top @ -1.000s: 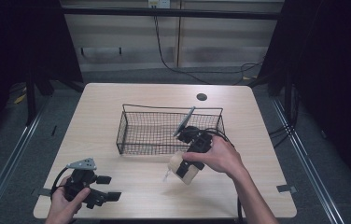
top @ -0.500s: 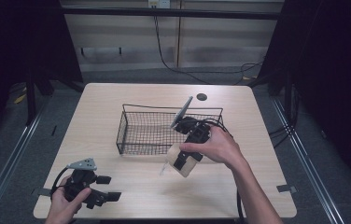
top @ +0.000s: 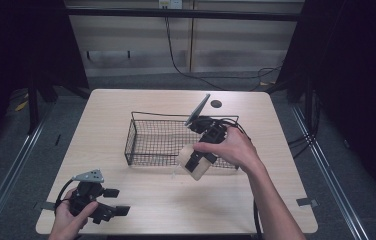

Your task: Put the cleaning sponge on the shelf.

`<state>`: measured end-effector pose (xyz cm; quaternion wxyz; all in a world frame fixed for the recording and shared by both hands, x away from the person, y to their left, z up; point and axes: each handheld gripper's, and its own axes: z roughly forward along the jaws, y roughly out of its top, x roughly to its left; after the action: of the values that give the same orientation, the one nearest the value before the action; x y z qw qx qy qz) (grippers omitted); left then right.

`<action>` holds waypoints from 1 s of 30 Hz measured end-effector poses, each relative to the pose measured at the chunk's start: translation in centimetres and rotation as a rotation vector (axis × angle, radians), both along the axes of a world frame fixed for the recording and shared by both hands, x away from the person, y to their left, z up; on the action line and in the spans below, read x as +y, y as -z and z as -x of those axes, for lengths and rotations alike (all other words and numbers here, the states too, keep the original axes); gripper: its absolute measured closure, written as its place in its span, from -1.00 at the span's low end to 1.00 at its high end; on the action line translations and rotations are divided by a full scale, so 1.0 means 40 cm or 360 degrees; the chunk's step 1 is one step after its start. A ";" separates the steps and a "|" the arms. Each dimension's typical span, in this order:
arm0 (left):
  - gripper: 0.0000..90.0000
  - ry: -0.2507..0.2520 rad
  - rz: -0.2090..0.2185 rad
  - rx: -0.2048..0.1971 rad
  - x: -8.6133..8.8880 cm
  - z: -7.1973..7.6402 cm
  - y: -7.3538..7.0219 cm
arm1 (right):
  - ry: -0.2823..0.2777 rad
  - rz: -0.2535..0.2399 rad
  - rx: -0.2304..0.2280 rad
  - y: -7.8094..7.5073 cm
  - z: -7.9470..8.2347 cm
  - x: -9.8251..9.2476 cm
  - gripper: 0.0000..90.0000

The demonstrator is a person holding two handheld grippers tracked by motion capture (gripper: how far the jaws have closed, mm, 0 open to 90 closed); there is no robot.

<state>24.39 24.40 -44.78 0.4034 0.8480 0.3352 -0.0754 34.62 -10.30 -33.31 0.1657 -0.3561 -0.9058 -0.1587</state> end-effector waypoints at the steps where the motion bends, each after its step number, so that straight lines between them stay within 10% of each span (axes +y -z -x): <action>1: -0.62 -0.0001 -0.0004 0.0000 0.000 0.000 0.000 | 0.0007 0.0001 -0.0007 -0.003 -0.005 -0.003 -0.33; 30: -0.61 0.0010 -0.0010 0.0000 0.000 0.000 0.000 | 0.0418 0.0106 -0.0057 -0.002 -0.107 -0.047 -0.32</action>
<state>24.41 24.40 -44.79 0.4006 0.8503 0.3328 -0.0757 38.92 -12.18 -33.23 0.1153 -0.4741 -0.8589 -0.1552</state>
